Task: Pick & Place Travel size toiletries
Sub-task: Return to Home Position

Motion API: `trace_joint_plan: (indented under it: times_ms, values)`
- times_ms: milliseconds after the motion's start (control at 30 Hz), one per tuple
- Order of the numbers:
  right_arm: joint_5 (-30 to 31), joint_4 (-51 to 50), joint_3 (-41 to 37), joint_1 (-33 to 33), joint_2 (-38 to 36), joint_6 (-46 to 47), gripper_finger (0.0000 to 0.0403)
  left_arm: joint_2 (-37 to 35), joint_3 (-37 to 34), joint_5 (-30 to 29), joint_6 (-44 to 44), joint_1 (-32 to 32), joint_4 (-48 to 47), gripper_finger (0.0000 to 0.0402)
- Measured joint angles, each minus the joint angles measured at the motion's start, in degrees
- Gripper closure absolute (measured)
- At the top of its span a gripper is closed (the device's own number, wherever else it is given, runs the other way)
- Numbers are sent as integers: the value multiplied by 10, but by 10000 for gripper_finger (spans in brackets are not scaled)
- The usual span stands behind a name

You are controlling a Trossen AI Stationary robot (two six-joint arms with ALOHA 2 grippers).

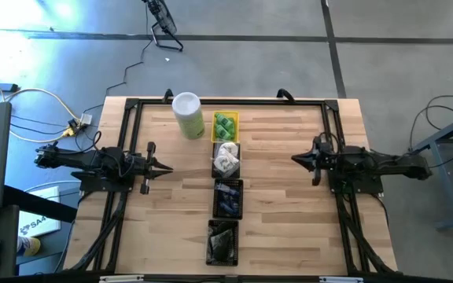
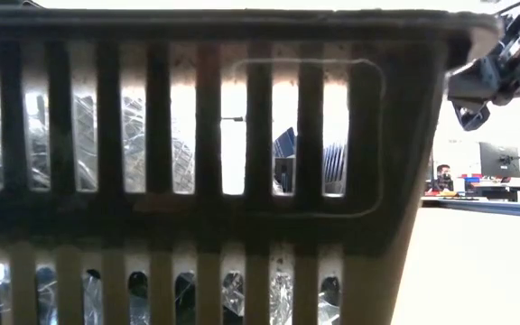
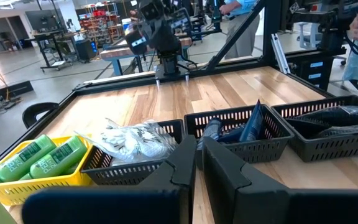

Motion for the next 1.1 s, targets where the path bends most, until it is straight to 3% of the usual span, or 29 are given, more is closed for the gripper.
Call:
trace_joint_plan:
  times_ms: [233, 600, 1100]
  values:
    - [-16, 53, -13, 0, 4, -26, 400, 0, 0, 0, 0, 0, 0, 378]
    - [-130, 66, -25, 0, 8, -38, 400, 0, 0, 0, 0, 0, 0, 378]
    - [-109, 85, -34, 0, 11, -83, 401, 0, 0, 0, 0, 0, 0, 378]
